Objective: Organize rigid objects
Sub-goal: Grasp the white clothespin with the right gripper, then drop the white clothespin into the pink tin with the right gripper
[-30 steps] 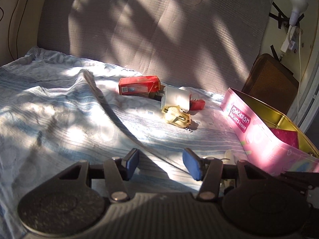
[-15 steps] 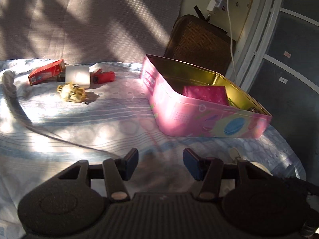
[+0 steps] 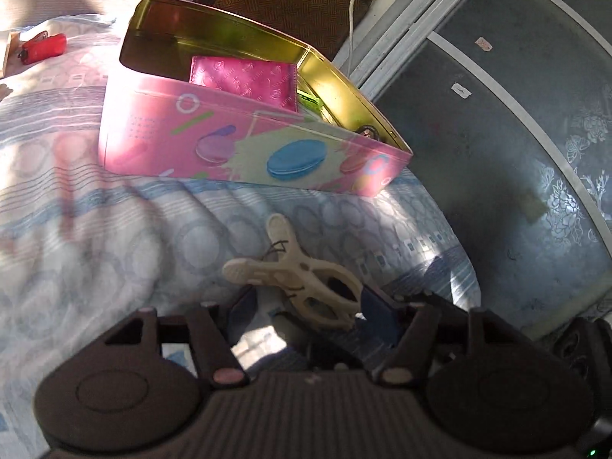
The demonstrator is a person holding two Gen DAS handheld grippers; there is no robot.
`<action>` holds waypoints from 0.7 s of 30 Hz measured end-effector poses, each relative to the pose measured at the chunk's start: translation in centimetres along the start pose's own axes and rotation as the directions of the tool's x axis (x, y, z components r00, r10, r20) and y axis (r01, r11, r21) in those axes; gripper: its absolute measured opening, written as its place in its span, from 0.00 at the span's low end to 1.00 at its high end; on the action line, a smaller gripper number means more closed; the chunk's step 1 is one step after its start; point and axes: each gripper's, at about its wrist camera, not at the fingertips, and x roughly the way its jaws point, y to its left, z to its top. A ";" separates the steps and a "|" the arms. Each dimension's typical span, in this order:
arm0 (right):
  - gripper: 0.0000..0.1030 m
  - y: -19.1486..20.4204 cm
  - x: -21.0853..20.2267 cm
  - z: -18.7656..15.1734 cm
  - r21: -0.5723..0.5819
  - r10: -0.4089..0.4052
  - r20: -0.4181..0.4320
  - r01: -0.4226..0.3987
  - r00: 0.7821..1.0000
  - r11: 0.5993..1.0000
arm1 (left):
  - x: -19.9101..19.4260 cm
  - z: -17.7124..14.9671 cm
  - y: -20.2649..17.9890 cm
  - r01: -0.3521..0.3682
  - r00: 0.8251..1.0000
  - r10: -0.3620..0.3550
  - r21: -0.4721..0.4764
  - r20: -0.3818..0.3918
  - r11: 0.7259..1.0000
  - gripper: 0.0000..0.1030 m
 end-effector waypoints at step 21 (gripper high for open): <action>0.29 -4.2 4.3 9.3 0.098 -0.006 0.178 -0.012 0.984 0.995 | 2.6 13.8 -4.0 -0.080 0.994 0.067 0.161 0.086 0.984 0.55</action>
